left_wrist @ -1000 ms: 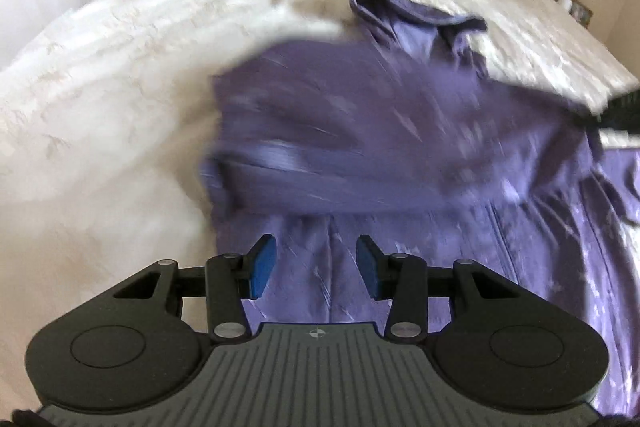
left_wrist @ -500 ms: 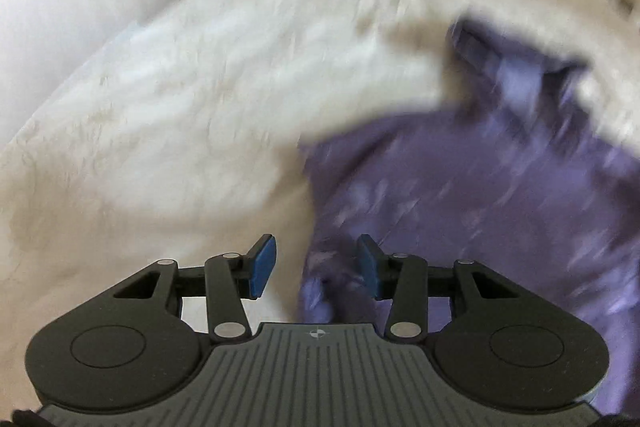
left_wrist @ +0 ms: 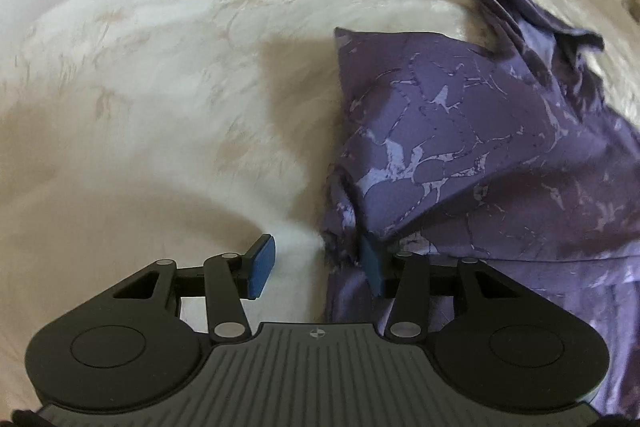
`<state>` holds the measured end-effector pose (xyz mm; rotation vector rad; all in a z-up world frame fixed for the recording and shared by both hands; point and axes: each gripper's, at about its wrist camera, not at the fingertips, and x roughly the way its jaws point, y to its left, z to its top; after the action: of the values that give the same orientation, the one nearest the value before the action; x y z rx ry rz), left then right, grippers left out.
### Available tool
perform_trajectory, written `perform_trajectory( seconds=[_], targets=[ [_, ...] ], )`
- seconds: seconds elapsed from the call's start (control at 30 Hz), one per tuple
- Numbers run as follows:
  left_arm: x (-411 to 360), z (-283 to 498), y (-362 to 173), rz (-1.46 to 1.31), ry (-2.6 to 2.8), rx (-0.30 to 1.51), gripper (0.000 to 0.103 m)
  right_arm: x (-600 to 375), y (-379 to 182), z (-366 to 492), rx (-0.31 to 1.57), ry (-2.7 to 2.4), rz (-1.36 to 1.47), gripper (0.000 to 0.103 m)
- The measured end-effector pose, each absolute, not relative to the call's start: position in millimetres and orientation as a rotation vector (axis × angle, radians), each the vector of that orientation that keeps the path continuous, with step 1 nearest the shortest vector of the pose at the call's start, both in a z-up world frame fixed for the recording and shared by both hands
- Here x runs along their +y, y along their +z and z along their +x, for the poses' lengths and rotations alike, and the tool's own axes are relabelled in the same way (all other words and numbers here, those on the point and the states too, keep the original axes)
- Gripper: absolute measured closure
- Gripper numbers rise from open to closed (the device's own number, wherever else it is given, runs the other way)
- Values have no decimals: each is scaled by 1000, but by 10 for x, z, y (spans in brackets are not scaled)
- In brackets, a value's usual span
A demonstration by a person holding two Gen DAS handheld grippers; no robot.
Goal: Fold large clothes
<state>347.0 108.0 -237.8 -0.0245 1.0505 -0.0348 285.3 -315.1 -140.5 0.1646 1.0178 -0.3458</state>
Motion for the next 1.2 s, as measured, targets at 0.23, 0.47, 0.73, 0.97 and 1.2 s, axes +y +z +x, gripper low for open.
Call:
perform_trajectory(
  seconds=[0.23, 0.47, 0.73, 0.97, 1.2],
  targets=[
    [1372, 3325, -2297, -81, -59, 971, 57, -2722, -1041, 3209, 906, -51, 202, 55],
    [1216, 3435, -2293, 100, -214, 910, 57, -1554, -1044, 3820, 926, 424, 140, 55],
    [1090, 3414, -2388, 244, -333, 848, 69, -428, -1403, 4464, 1028, 662, 19, 55],
    [1062, 3437, -2428, 352, -478, 829, 82, -78, -1776, 4689, 1141, 717, -80, 55],
    [1151, 3334, -2396, 302, -514, 793, 94, -144, -1818, 4734, 1161, 719, -32, 95]
  ],
)
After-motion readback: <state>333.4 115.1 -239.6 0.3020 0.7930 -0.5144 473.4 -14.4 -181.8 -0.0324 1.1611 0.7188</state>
